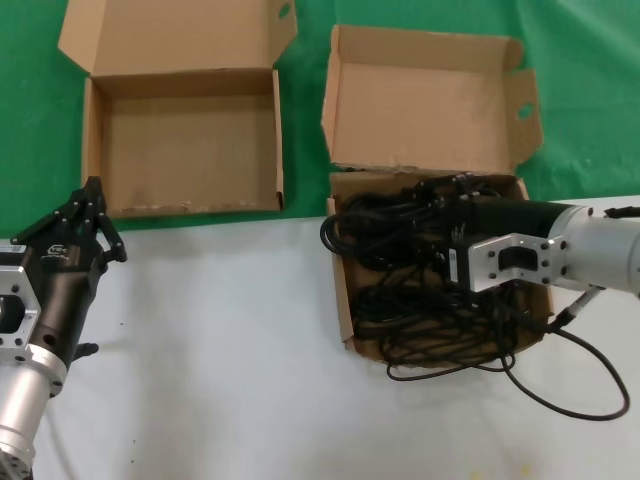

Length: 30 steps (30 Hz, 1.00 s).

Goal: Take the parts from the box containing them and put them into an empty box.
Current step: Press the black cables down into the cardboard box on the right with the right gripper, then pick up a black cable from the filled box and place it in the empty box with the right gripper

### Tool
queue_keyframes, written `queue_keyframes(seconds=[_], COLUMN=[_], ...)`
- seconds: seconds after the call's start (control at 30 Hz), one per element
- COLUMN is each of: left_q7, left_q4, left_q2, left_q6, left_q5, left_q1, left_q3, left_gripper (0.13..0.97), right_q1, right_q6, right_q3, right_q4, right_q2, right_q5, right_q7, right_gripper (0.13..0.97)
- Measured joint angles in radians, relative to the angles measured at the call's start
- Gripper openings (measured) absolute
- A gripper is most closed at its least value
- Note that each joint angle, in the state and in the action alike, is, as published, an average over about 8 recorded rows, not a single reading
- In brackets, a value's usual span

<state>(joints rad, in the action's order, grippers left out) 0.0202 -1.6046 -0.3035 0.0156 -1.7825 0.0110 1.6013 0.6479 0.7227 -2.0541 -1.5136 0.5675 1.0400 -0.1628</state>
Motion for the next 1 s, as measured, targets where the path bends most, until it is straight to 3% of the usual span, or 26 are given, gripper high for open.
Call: queue_keyframes(seconds=[0.13,0.27,0.53,0.8,1.0], left_q7=[0.0,0.0,0.0,0.0,0.0], left_q4=[0.0,0.0,0.0,0.0,0.0], left_q2=[0.0,0.0,0.0,0.0,0.0], left_q6=[0.0,0.0,0.0,0.0,0.0], left_q5=[0.0,0.0,0.0,0.0,0.0], left_q1=[0.0,0.0,0.0,0.0,0.0], left_q3=[0.0,0.0,0.0,0.0,0.0], left_gripper=[0.145,0.145,0.145,0.145,0.145], right_q1=[0.002,0.001,-0.001,0.045,0.126], right_q6=[0.002,0.003,0.027,0.131,0.156], right_q3=[0.002,0.007,0.025,0.056,0.033], right_q4=[0.005,0.007,-0.042,-0.205,-0.219], right_q2=[-0.008,-0.013,-0.008,-0.005,-0.089], right_q5=[-0.007,-0.013,-0.038,-0.095,-0.135], right_q7=[0.003,0.009,0.045,0.164,0.191], right_gripper=[0.362,0.362,0.231,0.216,0.213])
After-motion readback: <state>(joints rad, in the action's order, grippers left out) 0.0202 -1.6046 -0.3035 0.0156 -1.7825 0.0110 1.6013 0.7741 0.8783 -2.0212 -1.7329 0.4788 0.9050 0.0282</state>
